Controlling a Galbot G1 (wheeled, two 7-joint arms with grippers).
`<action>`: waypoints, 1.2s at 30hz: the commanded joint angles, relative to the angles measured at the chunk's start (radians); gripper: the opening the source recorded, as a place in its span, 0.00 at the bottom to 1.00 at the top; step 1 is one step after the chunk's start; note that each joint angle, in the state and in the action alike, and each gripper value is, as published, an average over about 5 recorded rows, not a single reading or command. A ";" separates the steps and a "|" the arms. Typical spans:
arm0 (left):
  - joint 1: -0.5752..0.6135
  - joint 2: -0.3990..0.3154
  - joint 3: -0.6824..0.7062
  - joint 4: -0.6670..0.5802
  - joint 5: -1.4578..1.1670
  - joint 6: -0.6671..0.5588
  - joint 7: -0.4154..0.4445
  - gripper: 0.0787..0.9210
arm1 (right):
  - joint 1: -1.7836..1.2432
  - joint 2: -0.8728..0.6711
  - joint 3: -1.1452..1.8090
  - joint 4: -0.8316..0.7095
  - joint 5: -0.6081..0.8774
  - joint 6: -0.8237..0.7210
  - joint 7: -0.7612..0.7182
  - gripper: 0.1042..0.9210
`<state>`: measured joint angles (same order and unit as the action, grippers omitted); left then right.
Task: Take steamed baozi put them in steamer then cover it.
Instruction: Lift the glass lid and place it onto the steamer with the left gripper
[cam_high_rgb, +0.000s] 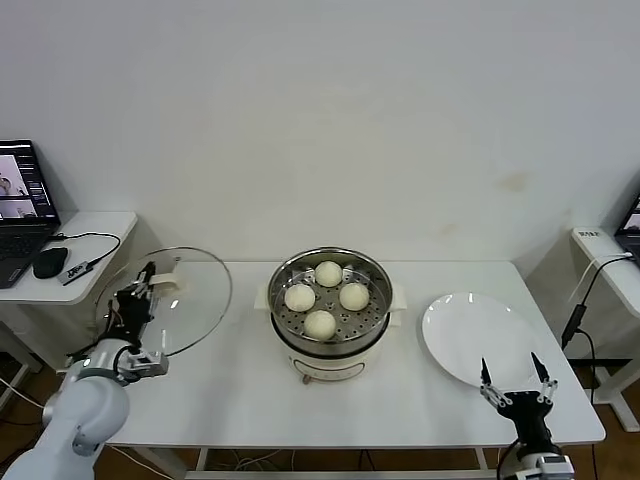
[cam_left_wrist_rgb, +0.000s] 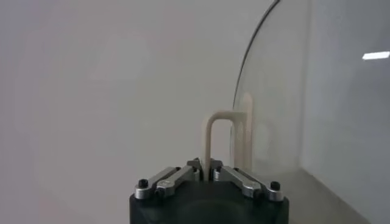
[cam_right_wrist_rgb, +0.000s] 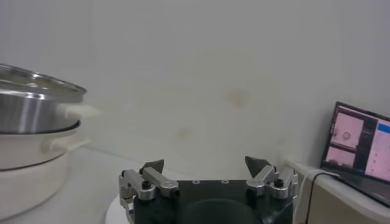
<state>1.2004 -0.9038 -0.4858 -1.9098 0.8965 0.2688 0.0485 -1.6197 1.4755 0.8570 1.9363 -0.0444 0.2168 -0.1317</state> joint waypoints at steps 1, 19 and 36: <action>-0.130 0.003 0.335 -0.120 -0.058 0.178 0.057 0.08 | -0.014 0.012 -0.014 0.030 -0.072 -0.008 0.000 0.88; -0.420 -0.369 0.586 0.059 0.448 0.297 0.303 0.08 | -0.008 0.058 -0.060 0.023 -0.176 -0.008 0.013 0.88; -0.450 -0.509 0.609 0.224 0.526 0.297 0.326 0.08 | -0.006 0.070 -0.081 0.000 -0.201 0.003 0.016 0.88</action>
<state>0.7818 -1.3194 0.0805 -1.7637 1.3433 0.5513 0.3447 -1.6246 1.5415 0.7820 1.9417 -0.2329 0.2195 -0.1165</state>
